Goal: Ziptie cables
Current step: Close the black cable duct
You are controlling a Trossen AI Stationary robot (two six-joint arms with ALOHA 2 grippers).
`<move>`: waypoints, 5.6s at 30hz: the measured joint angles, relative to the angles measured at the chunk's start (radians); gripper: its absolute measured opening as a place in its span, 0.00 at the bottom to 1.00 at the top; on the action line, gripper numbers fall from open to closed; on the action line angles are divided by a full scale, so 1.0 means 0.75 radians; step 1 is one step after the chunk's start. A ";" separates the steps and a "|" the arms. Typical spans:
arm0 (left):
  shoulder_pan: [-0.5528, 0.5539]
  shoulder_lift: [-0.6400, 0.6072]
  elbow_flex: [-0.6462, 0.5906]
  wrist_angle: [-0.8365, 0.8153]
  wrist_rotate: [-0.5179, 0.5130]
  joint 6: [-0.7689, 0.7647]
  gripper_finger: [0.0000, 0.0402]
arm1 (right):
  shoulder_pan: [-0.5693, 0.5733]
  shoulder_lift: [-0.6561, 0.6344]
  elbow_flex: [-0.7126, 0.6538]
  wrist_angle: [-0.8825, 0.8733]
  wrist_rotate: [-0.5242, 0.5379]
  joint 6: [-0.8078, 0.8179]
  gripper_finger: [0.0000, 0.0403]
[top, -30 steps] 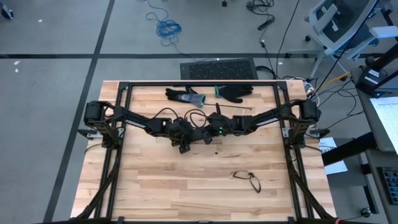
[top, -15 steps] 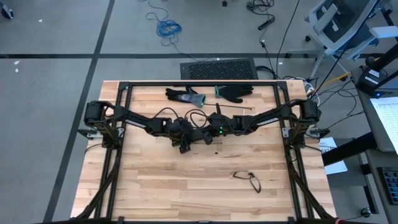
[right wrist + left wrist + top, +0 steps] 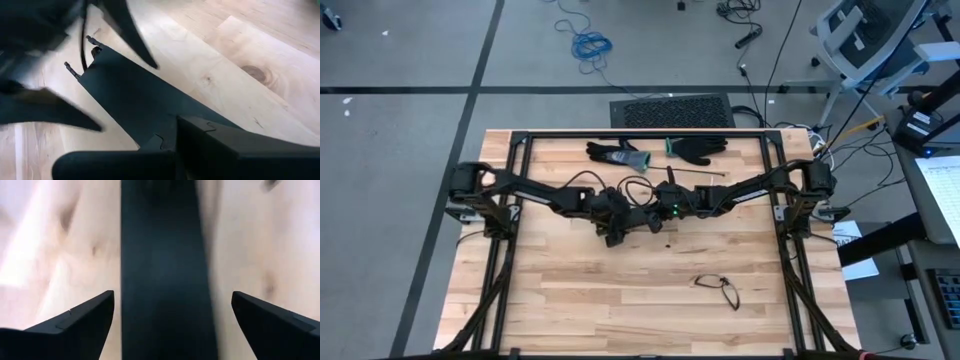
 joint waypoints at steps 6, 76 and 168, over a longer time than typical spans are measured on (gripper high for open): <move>-0.045 -0.234 -0.021 -0.059 -0.002 -0.002 0.97 | -0.001 -0.001 0.000 0.001 0.003 -0.019 0.00; -0.071 -0.156 -0.219 -0.157 -0.054 -0.163 0.76 | -0.003 -0.002 0.002 0.020 -0.001 -0.092 0.00; -0.071 -0.219 -0.248 -0.146 -0.086 -0.132 0.60 | -0.010 0.143 0.161 -0.207 -0.042 -0.165 0.00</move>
